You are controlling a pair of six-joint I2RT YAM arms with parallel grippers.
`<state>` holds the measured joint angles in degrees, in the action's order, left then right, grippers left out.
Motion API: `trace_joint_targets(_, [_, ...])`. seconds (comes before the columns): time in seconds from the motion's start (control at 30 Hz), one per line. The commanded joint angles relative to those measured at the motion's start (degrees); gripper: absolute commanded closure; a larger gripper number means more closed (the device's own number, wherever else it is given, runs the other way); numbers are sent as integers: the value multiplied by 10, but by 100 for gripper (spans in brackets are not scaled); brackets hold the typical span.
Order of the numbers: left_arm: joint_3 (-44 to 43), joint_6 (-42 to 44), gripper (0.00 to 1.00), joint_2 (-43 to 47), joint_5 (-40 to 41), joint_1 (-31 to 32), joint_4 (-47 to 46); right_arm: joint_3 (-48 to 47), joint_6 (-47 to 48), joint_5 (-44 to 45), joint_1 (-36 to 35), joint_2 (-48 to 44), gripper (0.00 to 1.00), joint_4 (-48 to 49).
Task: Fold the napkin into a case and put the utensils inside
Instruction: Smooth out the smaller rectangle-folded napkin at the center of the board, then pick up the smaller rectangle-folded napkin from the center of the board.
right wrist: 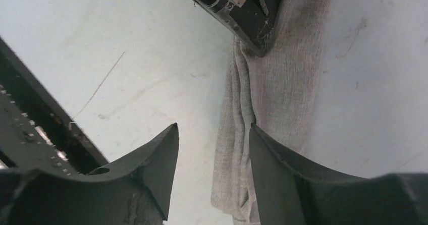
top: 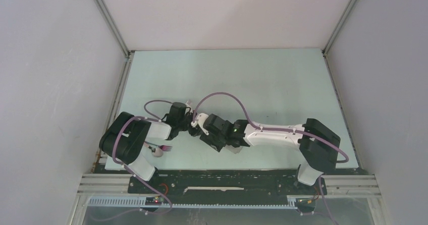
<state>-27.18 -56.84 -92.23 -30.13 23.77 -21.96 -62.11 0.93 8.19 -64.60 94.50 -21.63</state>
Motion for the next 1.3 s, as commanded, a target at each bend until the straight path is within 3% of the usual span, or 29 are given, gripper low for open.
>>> trace_joint_targets(0.0, [11,39,96,1,11,-19,6,-20,66,45,2,36,38,18])
trace_joint_targets(0.33, [8,49,97,-7,-4,-28,11,-7,50,43,4,85,39,27])
trace_joint_targets(0.43, [8,54,96,-5,-3,-29,16,-5,31,76,8,105,45,23])
trace_joint_targets(0.5, [6,62,95,4,-1,-32,30,-1,21,98,6,113,52,27])
trace_joint_targets(0.6, [-3,81,87,46,12,-37,70,5,-1,139,7,115,71,43])
trace_joint_targets(0.63, [-9,93,82,68,22,-39,91,7,-6,150,7,113,84,50])
trace_joint_targets(0.73, [-29,116,65,138,51,-53,168,16,-18,145,6,100,100,70])
trace_joint_targets(0.93, [-84,162,52,325,131,-131,364,22,-86,3,16,39,100,77])
trace_joint_targets(1.03, [-122,187,47,409,188,-143,429,33,-168,-145,47,0,100,107])
trace_joint_targets(1.17, [-154,201,46,442,200,-145,471,88,-311,-331,108,-32,100,247])
trace_joint_targets(1.27, [-150,200,47,440,184,-145,475,151,-416,-417,159,-27,100,378])
